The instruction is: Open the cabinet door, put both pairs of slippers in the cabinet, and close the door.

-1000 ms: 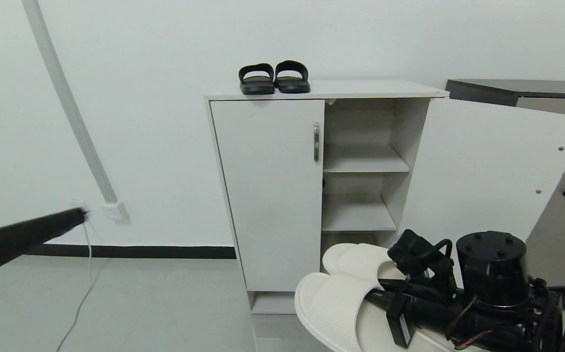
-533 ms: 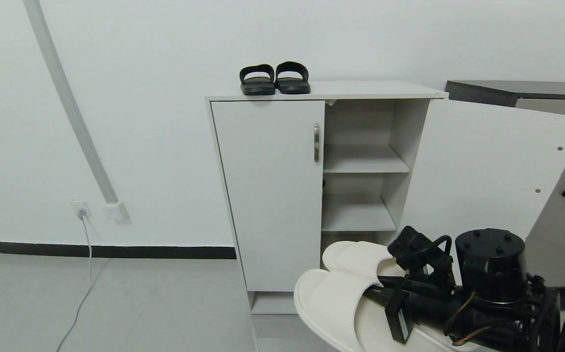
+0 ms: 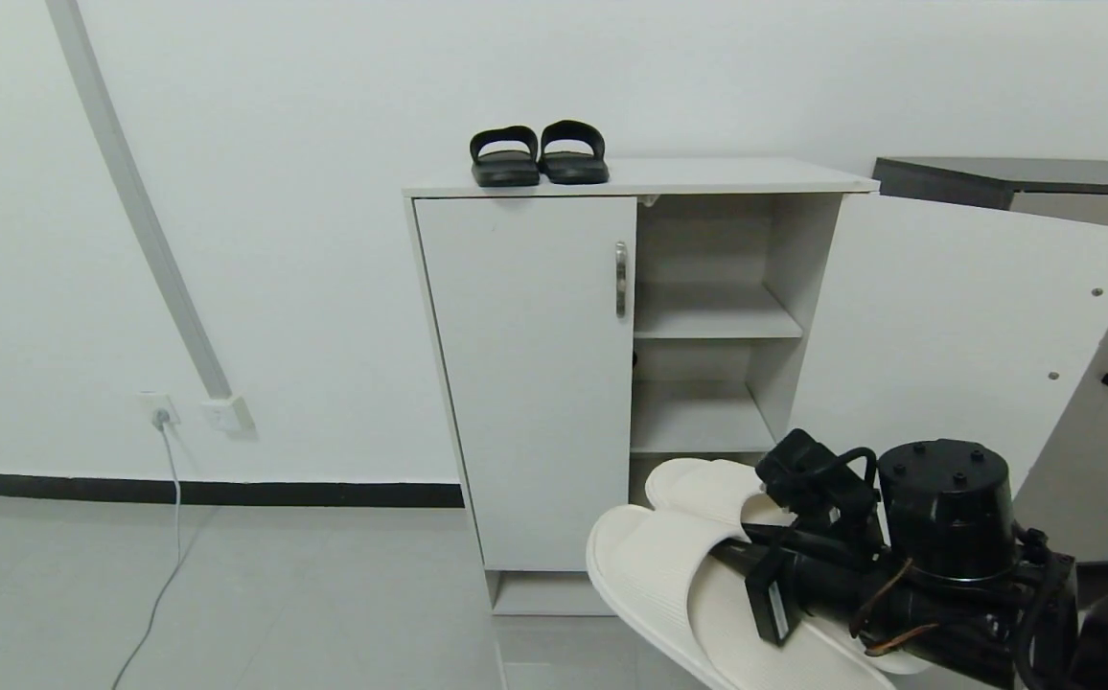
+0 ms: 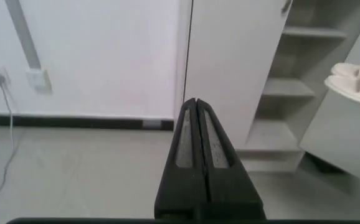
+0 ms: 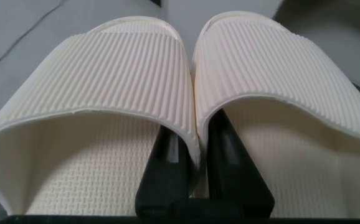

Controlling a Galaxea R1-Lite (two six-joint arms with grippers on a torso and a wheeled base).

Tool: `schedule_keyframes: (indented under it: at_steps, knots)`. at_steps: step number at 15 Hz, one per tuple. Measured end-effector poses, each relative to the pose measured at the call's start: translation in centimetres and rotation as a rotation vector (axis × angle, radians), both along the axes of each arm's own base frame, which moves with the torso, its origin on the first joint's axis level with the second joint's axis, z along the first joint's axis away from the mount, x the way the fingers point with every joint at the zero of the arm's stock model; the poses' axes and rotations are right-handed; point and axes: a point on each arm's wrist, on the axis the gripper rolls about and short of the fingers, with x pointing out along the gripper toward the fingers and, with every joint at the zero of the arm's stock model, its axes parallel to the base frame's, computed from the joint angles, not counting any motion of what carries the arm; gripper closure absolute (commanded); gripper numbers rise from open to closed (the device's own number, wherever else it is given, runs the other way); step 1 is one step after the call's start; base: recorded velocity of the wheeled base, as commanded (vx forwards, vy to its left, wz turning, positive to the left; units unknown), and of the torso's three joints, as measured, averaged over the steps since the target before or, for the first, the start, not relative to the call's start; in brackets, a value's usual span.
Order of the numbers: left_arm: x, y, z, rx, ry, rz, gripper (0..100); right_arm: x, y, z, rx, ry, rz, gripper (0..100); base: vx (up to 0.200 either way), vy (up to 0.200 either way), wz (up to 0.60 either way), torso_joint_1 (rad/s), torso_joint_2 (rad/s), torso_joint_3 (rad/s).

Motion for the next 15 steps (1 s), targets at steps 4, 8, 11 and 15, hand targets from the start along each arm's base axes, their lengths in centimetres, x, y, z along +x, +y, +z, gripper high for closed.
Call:
schedule_keyframes:
  at_steps: [4, 8, 11, 15]
  knots:
    - [0.1, -0.1, -0.7, 0.040, -0.028, -0.048, 100, 2.0, 1.9, -0.6, 0.010, -0.052, -0.167, 100, 0.000, 0.000, 0.00, 0.000, 0.00, 0.000]
    - [0.1, 0.2, -1.2, 0.084, 0.024, 0.100, 100, 3.8, 4.0, -1.9, 0.025, -0.130, -0.313, 100, 0.000, 0.000, 0.00, 0.000, 0.00, 0.000]
    - [0.1, 0.0, -1.3, 0.083, 0.021, 0.005, 100, 4.9, 5.3, -2.9, 0.047, -0.128, -0.446, 100, 0.000, 0.000, 0.00, 0.000, 0.00, 0.000]
    - [0.1, 0.0, -1.3, 0.083, 0.022, 0.002, 100, 6.9, 7.7, -4.2, 0.087, -0.138, -0.580, 100, 0.000, 0.000, 0.00, 0.000, 0.00, 0.000]
